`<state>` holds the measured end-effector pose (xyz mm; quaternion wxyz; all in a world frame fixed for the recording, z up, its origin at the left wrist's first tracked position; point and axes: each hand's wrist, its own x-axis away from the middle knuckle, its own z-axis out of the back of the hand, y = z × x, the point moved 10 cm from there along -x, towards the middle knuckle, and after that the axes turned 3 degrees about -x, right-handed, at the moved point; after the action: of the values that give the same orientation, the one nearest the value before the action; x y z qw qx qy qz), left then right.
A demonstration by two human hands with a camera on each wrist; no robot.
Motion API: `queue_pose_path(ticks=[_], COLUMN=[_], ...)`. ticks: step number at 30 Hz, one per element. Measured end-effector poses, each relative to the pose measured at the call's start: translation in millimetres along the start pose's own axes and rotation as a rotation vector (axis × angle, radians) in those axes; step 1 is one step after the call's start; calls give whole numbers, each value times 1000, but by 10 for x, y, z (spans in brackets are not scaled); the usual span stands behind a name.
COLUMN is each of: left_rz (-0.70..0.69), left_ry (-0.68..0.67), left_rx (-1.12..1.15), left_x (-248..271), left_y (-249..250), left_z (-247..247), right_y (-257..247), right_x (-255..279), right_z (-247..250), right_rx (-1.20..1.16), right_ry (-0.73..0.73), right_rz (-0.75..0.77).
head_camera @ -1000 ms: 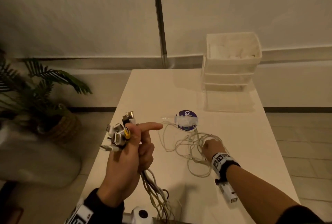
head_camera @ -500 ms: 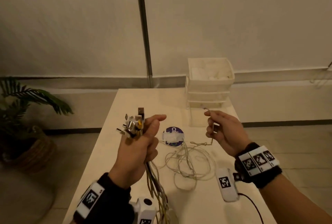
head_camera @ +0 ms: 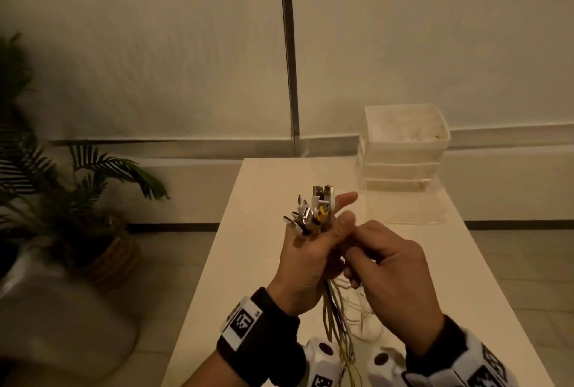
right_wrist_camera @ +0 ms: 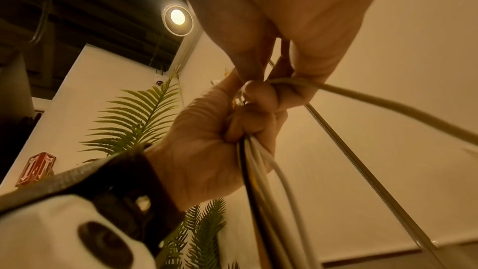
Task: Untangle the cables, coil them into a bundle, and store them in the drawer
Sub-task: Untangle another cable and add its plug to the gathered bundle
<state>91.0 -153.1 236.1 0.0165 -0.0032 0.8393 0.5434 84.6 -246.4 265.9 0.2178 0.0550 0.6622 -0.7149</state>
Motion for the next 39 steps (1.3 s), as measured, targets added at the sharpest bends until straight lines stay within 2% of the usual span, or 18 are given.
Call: queue_pose_path(ticks=[4,6,9,12,15,17,19,22,24,26,29,31,33,37,39], left_rz=[4,-21,-61,-147,-198,-210,-234,-249,-260,-316,-323,-254,-204,-136,-152], left_ry=[86,105,202,268,261,245,240,223,174,133,-24,-92,-80,-47,-56], left_rx=[-118,-169,-188,-34,163,158,47,-276,-541,-802,-1083,-1162,-1183,-1166,-1180], left_x=[63,82,94,62,49,70,105,163,193,213,188,139,75,6,-10], left_y=[-37,-23,87,350,700,941,1123,1179,1139,1100,775,417,182,25,41], left_z=[107,147,317,579,901,1077,1162,1126,1019,878,443,216,115,167,162], right_y=[64,80,97,274,657,837,936,986,1017,971,672,484,385,471,488], right_x=[48,76,140,260,362,366,269,-2,-170,-289,-323,-283,-291,-298,-251], right_z=[-89,-113,-98,-97,5,124,264,378,423,450,249,50,-38,103,148], right_rx=[18,82,188,192,170,183,233,393,474,456,421,429,455,375,304], right_ry=[27,33,26,-101,-288,-388,-410,-386,-364,-333,-382,-429,-422,-382,-420], right_rz=[2,22,70,31,-148,-251,-296,-239,-219,-228,-140,-50,12,-87,-139])
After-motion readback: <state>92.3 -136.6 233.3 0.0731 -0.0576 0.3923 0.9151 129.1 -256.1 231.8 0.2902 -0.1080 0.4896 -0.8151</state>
